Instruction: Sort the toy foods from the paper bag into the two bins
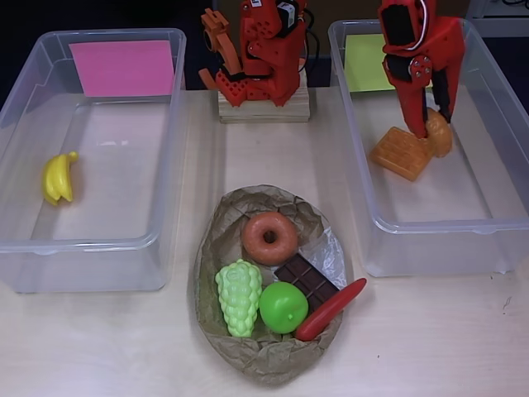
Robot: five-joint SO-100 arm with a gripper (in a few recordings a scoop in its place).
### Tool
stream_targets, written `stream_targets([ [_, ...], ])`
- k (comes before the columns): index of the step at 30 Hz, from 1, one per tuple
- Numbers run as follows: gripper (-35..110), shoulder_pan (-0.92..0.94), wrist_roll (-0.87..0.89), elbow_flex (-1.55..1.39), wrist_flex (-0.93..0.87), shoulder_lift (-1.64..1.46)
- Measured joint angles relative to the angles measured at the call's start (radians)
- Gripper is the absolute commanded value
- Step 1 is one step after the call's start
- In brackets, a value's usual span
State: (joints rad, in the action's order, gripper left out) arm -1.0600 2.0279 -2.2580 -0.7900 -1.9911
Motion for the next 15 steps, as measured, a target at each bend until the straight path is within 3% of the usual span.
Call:
stream_targets([
  [6,24,0.002,-0.014,-0.064,0.109,0.009],
  [15,25,0.028,-0.104,-0.063,0.081,0.009],
])
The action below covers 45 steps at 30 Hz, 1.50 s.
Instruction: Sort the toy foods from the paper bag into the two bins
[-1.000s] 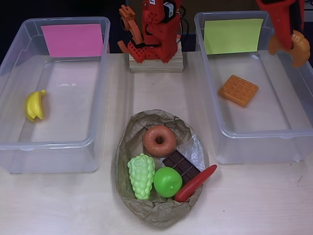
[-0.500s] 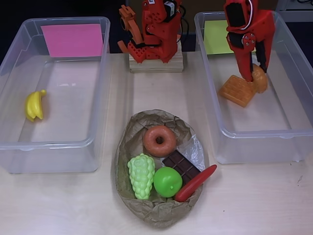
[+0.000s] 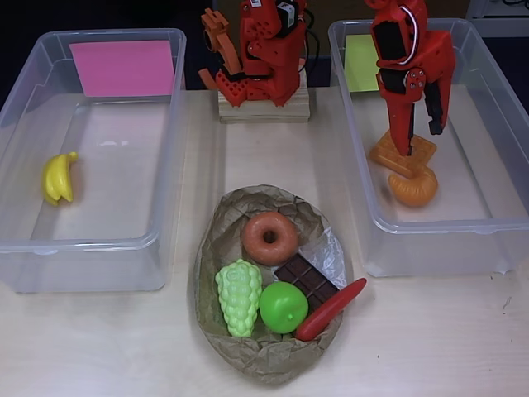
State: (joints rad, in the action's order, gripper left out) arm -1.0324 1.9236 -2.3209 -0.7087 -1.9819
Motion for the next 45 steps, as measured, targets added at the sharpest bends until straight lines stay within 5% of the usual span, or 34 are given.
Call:
stream_targets([
  [6,20,0.061,-0.175,0.112,-0.094,0.025],
  [18,20,0.376,-1.028,0.825,-0.600,0.218],
  [26,21,0.618,-1.578,0.839,-0.653,0.196],
  [35,26,0.874,-1.634,0.456,-0.601,0.155],
  [45,33,0.861,-1.474,0.265,-0.460,0.250],
])
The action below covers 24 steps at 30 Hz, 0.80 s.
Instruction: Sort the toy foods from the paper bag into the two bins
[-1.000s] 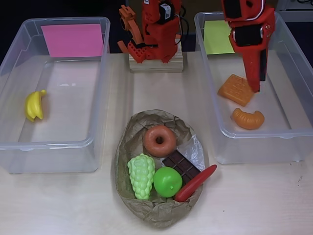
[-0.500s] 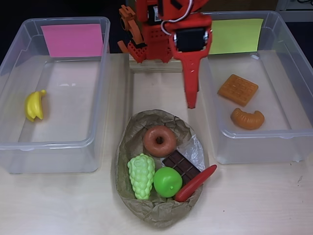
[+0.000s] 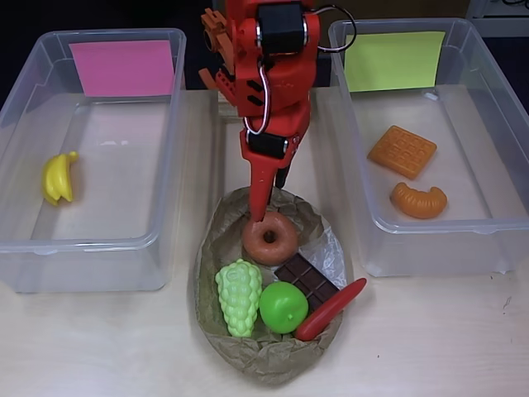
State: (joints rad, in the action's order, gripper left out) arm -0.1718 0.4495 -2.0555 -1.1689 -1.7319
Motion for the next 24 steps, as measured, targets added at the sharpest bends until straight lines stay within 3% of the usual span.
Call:
stream_targets([
  [13,31,-0.060,0.133,0.083,0.094,0.189],
  [24,30,0.021,0.032,0.153,0.031,0.201],
])
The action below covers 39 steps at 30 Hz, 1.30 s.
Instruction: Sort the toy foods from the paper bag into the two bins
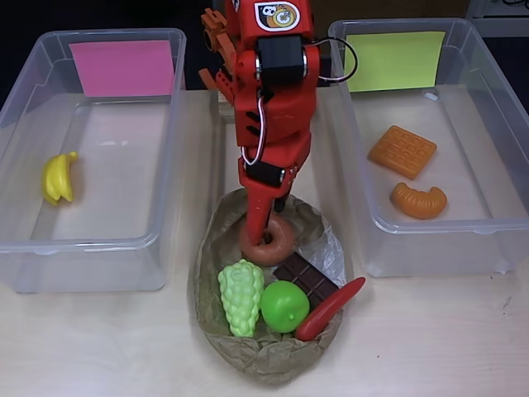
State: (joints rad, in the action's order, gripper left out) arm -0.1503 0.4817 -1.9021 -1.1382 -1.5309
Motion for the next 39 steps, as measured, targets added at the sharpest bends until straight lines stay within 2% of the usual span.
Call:
stream_targets([
  [26,31,-0.015,0.014,0.018,-0.044,0.017],
  [39,31,-0.097,0.212,0.103,0.005,0.181],
])
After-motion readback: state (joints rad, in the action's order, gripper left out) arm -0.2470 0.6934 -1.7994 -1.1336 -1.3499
